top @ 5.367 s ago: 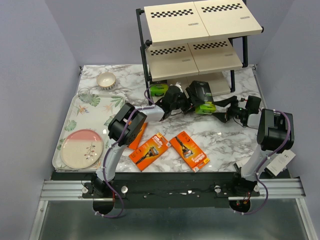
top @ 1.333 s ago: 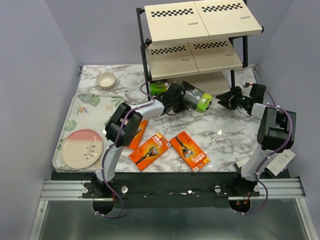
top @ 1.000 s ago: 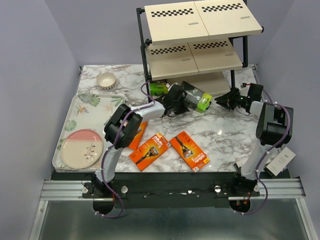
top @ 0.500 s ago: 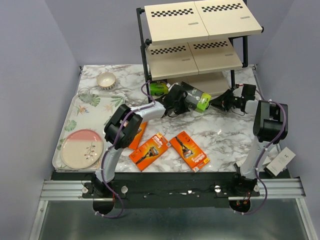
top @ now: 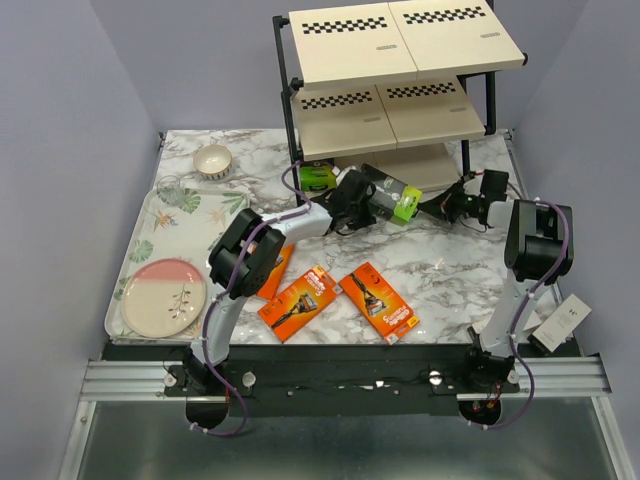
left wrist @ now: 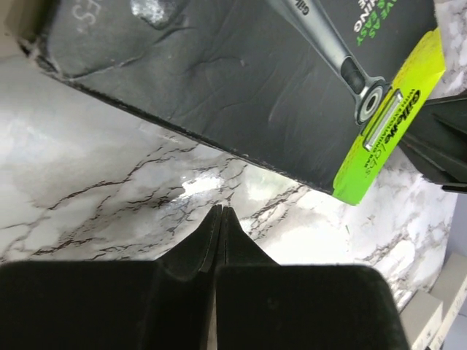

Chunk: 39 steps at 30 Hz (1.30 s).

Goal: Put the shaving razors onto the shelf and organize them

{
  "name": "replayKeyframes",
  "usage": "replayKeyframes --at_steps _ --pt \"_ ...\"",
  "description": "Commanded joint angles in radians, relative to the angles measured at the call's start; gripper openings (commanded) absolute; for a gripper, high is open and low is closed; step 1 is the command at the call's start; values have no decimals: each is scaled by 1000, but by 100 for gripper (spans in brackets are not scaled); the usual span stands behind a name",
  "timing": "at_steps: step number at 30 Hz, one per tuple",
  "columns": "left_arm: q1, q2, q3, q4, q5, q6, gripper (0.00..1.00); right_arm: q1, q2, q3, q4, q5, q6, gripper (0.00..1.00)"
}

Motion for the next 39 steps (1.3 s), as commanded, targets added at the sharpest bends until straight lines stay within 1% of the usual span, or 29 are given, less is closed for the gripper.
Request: replayKeyframes --at_steps 1,3,4,5,7,8,9,11,12,18,19,23,25,27,28,29,32,33,34,35,36,39 --pt "-21 -21 56 -33 -130 76 5 -5 -36 -12 98 -27 120 1" --pt "-52 -17 78 -32 -167 171 5 -17 -62 -68 193 -33 194 1" --pt "-61 -10 92 -30 -190 206 5 -20 -81 -93 228 -32 275 1" --pt "-90 -1 130 -30 -237 289 4 -24 -110 -131 295 -26 312 1" --pt "-115 33 168 -18 -274 368 0 -31 -138 -153 318 -7 363 1" --pt "-124 44 206 -18 -317 392 0 -31 -161 -162 336 -1 372 1" --pt "-141 53 220 -3 -328 444 0 -34 -168 -182 345 4 384 1" --pt "-155 93 281 -9 -362 492 0 -40 -184 -197 353 17 403 1" --pt "-161 105 300 -15 -409 527 0 -49 -199 -204 351 19 401 1" --pt "-181 162 365 19 -489 598 0 -109 -225 -236 322 19 387 1" --pt "-182 167 369 19 -521 613 0 -115 -227 -240 322 22 389 1" --pt "-184 147 325 19 -566 645 0 -129 -218 -274 350 60 421 1" --pt "-181 128 290 5 -555 658 0 -133 -213 -270 359 80 435 1" --pt "-169 93 222 2 -468 687 0 -141 -205 -242 364 85 446 1" --pt "-162 81 196 11 -399 714 1 -143 -205 -233 364 87 450 1" --pt "-158 64 158 11 -282 737 2 -144 -207 -221 364 88 458 1" --pt "-127 50 135 -24 -17 813 4 -152 -211 -178 362 93 467 1" --pt "-123 49 132 -30 140 820 5 -152 -213 -171 358 94 466 1" --pt "-109 47 130 -38 226 848 5 -152 -214 -164 353 94 466 1" --pt "-103 47 116 -30 314 851 5 -152 -216 -167 347 96 467 1" --pt "-95 47 101 -7 497 845 4 -152 -222 -167 344 97 466 1" --pt "-76 70 44 149 782 730 4 -153 -230 -187 341 110 475 1"
